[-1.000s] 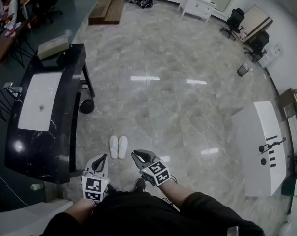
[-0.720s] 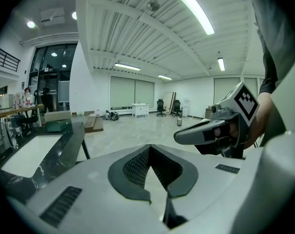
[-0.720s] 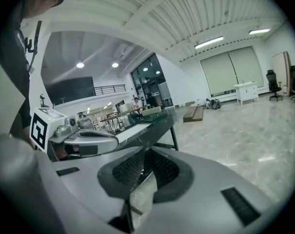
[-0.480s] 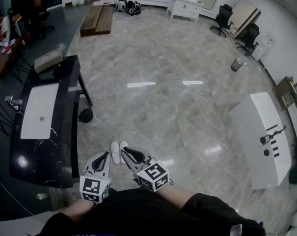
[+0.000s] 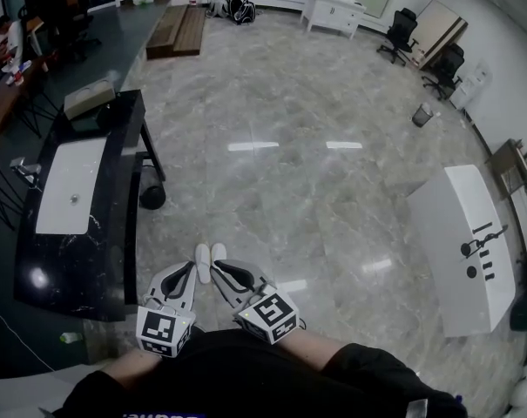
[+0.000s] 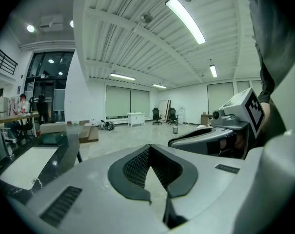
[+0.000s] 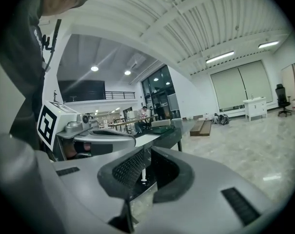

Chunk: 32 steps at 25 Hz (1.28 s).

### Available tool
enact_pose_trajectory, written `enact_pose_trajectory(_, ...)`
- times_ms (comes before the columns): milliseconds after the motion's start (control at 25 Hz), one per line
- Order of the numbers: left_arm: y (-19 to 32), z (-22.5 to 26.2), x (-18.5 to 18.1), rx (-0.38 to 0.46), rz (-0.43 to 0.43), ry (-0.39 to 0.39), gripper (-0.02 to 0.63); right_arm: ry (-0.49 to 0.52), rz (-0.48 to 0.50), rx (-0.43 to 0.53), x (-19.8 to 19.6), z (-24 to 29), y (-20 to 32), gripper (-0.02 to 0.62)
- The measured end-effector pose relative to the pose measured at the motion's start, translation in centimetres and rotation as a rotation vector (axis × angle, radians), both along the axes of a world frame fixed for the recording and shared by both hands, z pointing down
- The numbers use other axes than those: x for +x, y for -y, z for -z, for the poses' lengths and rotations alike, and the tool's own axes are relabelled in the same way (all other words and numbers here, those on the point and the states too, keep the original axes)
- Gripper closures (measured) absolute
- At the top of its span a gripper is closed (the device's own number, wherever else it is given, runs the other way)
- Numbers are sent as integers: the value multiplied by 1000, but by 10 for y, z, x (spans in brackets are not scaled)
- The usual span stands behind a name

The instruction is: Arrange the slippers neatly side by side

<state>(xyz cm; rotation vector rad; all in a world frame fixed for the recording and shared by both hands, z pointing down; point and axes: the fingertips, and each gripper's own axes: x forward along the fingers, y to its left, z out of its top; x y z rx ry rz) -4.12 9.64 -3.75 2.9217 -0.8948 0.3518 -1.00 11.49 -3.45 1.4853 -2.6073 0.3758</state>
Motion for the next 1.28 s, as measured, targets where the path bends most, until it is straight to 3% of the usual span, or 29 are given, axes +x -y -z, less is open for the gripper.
enact_pose_trajectory(200,-11,8,9,26,-33,-25,606,-32,30,57,-8,10,-10,575)
enact_pose_trajectory(640,-26,5,22,15,-89,-33,606,-65,-16,126,5,24,-12,597)
enact_pose_trajectory(1280,-23,6,17,28,-61,-38,606,-75,-5,101,-2,19,-13,597)
